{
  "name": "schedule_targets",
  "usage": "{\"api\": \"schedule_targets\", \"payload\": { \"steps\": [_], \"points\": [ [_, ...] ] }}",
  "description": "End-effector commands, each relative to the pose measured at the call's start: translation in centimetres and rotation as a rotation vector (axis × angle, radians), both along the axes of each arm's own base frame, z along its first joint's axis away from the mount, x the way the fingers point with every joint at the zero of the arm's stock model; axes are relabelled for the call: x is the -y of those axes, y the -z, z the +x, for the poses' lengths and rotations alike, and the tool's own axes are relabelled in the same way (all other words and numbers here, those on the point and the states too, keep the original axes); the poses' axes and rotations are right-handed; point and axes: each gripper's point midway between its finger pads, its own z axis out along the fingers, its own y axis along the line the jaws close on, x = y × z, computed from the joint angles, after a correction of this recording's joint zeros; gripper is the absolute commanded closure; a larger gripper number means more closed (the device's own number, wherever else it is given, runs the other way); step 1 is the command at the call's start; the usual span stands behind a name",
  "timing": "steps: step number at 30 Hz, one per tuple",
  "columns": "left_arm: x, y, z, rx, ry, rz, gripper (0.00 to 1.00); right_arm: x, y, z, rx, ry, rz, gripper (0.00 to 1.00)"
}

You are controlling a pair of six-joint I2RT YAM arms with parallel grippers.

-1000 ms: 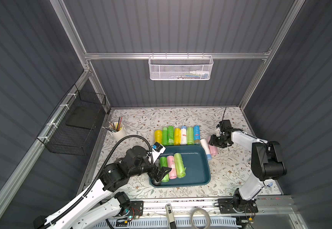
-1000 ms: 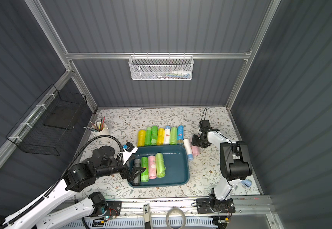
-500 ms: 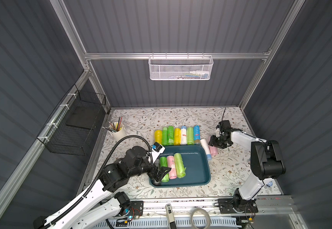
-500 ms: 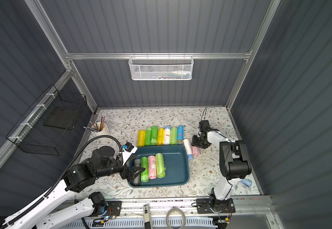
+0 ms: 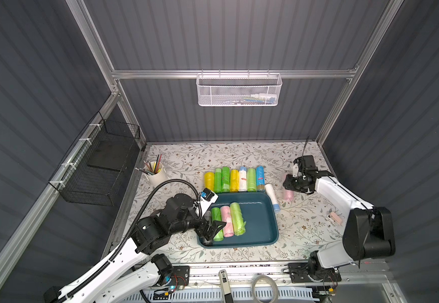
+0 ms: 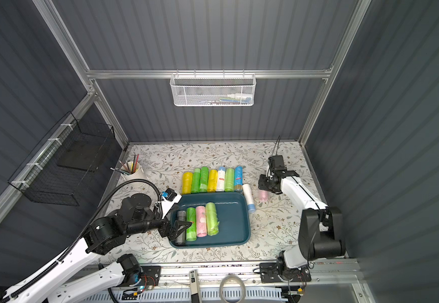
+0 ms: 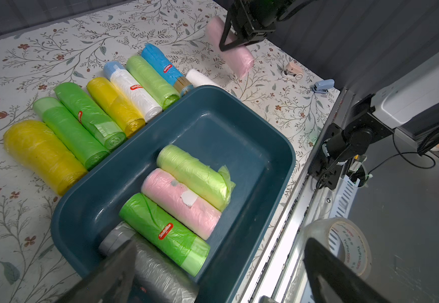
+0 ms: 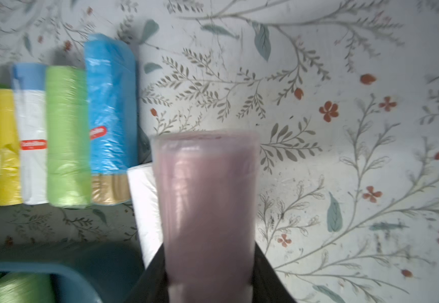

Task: Put the roll of trash bags into the storage box
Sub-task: Pick up the roll of trash bags from the center of the board, then place the roll of trash bags in the storage box.

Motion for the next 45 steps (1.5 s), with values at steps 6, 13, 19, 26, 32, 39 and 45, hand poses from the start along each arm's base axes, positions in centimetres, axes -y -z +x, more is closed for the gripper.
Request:
{"api": "schedule_targets", "payload": {
  "steps": [6, 13, 19, 26, 32, 39, 45],
  "points": [
    [-0.3, 0.7, -0.3, -0.027, -0.003, 0.007, 0.00, -5.5, -5.6, -3.1, 0.101, -0.160, 0.276, 0.60],
    [-0.4, 0.8, -0.3, -0.032, -0.007, 0.010, 0.00, -9.8, -6.7, -6.4, 0.116, -0.247, 0.398, 0.60],
    [-0.5, 0.7, -0.4, -0.029, -0.009, 0.006, 0.00, -13.4, -5.6, -9.0, 0.060, -0.319, 0.469, 0.60],
    [-0.7, 1.6, 0.0, -0.048, -0.032, 0.043, 0.00, -15.9, -3.1, -10.9, 0.001, -0.339, 0.509, 0.59],
    [-0.5, 1.6, -0.1, -0.052, -0.022, 0.039, 0.00, -17.6, -1.2, -11.8, -0.040, -0.354, 0.523, 0.60],
    [-0.5, 1.7, -0.2, -0.057, -0.018, 0.043, 0.00, -18.4, 0.9, -12.6, -0.084, -0.339, 0.539, 0.60],
    [-0.5, 1.7, -0.2, -0.057, -0.016, 0.041, 0.00, -18.9, 2.1, -12.9, -0.104, -0.330, 0.544, 0.60]
  ]
}}
